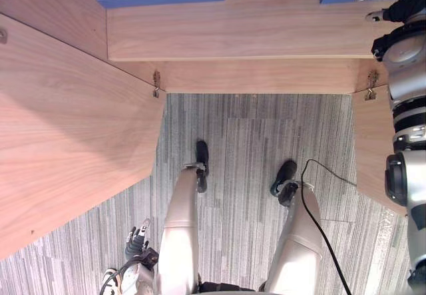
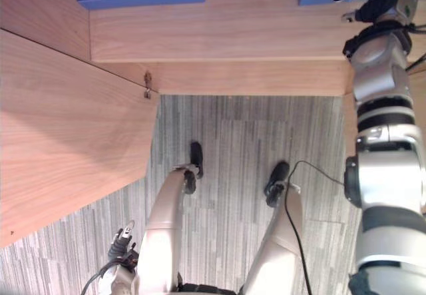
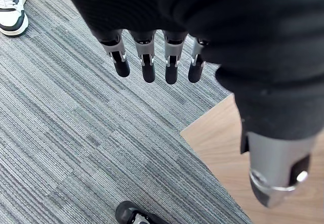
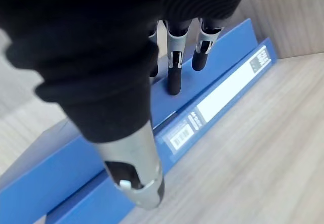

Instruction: Walk over to the cabinet, pick up the folder, carry it to the office cabinet, place the folder inside the office cabinet, then close the office cabinet door

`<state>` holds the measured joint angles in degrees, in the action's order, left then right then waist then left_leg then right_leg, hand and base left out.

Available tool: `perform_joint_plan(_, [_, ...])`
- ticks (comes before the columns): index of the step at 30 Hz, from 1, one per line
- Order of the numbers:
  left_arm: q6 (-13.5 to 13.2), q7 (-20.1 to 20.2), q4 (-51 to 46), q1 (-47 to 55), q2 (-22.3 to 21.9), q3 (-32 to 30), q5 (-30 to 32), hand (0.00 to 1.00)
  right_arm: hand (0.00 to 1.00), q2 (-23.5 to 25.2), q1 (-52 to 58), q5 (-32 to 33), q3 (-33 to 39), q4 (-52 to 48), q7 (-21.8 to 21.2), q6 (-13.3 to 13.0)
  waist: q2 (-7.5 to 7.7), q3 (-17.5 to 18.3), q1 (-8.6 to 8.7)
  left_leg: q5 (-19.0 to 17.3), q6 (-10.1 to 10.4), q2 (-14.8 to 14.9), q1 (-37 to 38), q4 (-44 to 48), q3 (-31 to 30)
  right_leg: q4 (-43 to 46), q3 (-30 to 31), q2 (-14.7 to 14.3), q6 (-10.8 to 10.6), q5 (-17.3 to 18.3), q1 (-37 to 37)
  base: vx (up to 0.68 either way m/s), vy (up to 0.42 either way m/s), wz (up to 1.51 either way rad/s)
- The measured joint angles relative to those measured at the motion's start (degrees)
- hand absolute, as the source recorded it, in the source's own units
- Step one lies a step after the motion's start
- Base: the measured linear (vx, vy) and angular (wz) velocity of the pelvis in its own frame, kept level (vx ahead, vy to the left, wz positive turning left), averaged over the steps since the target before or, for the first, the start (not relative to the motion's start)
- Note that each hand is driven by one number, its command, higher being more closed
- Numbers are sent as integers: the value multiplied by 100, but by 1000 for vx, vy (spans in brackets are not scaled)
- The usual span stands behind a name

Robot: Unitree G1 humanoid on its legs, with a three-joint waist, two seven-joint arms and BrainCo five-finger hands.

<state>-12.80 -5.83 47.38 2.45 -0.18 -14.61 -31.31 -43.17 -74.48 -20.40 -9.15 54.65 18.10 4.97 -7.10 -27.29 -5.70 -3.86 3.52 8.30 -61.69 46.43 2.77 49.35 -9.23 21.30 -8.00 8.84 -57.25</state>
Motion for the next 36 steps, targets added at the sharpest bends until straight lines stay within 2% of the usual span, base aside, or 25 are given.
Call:
perform_joint_plan(9, [11,0,28,-131,-52,-66,5,0,0,-15,299,141,136,-88,41,-69,0,0,-1,-27,-18,28,-2,100,-2,15,3,-25,4,-6,36,0,3,0])
perform_joint_plan(12, [43,-3,37,-129,-75,-124,4,0,0,155,334,248,469,-108,33,-5,1,-1,-19,-44,-20,103,124,79,40,-114,16,-114,62,-54,161,-7,30,-12])
perform_joint_plan(14, [74,-11,30,-139,-75,-147,5,0,0,224,500,358,608,-305,91,59,1,-1,1,-60,-15,109,201,77,47,-137,17,-121,23,-76,238,0,36,-10])
perform_joint_plan(17, [119,-54,26,-171,-77,-238,6,0,0,448,877,353,845,-1133,307,239,5,-3,54,-98,-8,189,263,87,93,-225,38,-181,-11,-116,291,4,31,-15])
perform_joint_plan(19, [139,-112,15,-170,-78,-294,7,0,0,835,1097,324,1171,-1879,448,407,14,-9,96,-159,-11,303,421,90,141,-376,43,-303,55,-172,460,8,50,-27])
perform_joint_plan(23, [175,-146,-33,-160,-77,-364,24,0,0,1338,1391,97,1250,-2840,670,507,47,-15,143,-285,13,442,897,16,272,-603,96,-424,99,-186,888,30,51,-22])
perform_joint_plan(28, [179,-133,-87,-98,-47,-365,43,0,0,1957,1670,-132,1444,-3039,704,535,108,-14,177,-321,10,518,1246,-136,345,-908,71,-514,131,-298,1243,56,56,-13])
perform_joint_plan(36, [190,-104,-86,40,-44,-366,99,0,0,2417,1723,-136,1469,-2773,692,625,164,-20,183,-364,40,567,1531,-247,409,-1086,61,-580,126,-335,1511,56,45,-4])
